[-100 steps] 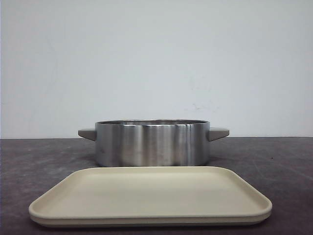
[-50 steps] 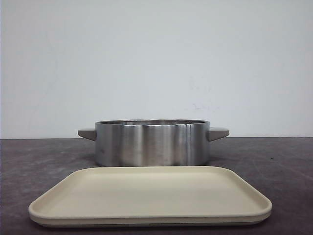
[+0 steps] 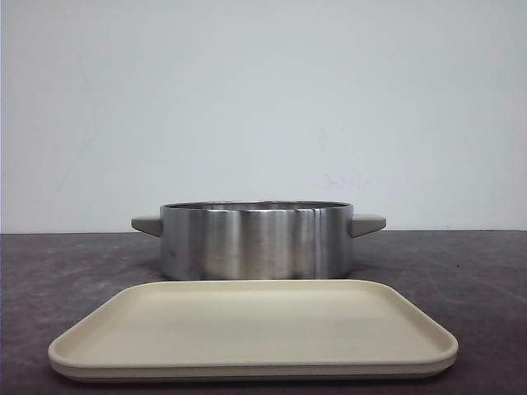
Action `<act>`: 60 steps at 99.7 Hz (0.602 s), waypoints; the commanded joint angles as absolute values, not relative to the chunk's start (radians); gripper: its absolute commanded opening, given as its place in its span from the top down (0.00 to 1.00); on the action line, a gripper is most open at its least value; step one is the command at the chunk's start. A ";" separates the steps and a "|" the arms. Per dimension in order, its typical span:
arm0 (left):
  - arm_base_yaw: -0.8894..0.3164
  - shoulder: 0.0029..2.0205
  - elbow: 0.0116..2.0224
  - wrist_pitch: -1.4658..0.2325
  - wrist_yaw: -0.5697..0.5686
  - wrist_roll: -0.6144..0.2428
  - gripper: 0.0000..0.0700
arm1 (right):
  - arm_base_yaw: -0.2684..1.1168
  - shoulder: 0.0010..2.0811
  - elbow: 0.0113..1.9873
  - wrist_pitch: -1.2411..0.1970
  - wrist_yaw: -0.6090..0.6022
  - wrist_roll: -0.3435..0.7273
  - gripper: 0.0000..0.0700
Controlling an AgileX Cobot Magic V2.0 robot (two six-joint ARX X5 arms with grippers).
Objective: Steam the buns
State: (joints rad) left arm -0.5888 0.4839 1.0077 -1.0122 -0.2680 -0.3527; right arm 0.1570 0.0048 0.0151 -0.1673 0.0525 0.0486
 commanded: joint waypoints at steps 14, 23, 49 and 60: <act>-0.435 0.437 0.905 -0.864 -0.289 -0.245 1.00 | 0.159 0.004 0.012 -0.158 0.052 0.041 0.98; -0.359 0.374 0.778 -0.697 -0.255 -0.217 1.00 | 0.159 0.004 0.012 -0.158 0.052 0.041 0.98; -0.181 0.145 0.344 -0.285 -0.096 -0.222 1.00 | 0.159 0.004 0.012 -0.158 0.052 0.041 0.98; -0.115 0.057 0.200 -0.209 -0.046 -0.250 1.00 | 0.159 0.004 0.012 -0.158 0.052 0.041 0.98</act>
